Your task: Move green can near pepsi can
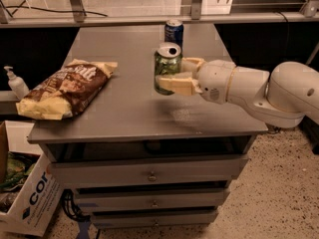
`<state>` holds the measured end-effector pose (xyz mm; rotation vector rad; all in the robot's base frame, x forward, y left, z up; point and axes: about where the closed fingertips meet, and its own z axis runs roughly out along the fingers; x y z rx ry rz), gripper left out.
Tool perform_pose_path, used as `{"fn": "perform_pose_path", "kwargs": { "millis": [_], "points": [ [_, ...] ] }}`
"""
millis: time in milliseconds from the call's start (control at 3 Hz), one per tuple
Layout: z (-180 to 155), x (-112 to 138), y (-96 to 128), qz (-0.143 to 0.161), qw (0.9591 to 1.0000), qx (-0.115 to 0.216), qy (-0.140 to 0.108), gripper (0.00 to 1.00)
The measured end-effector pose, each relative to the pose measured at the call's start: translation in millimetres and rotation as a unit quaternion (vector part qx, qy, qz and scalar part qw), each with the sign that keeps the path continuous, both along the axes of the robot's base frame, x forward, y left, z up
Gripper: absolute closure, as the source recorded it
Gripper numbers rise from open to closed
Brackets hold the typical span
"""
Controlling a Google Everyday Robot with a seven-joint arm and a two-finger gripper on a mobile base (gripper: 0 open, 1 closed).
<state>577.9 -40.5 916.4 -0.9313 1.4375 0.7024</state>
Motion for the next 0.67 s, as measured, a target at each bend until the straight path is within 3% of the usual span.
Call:
{"fn": "perform_pose_path", "kwargs": {
  "millis": [667],
  "points": [
    [7.6,70.7,-63.4,-0.084,0.9957,-0.038,-0.011,1.0]
  ]
}}
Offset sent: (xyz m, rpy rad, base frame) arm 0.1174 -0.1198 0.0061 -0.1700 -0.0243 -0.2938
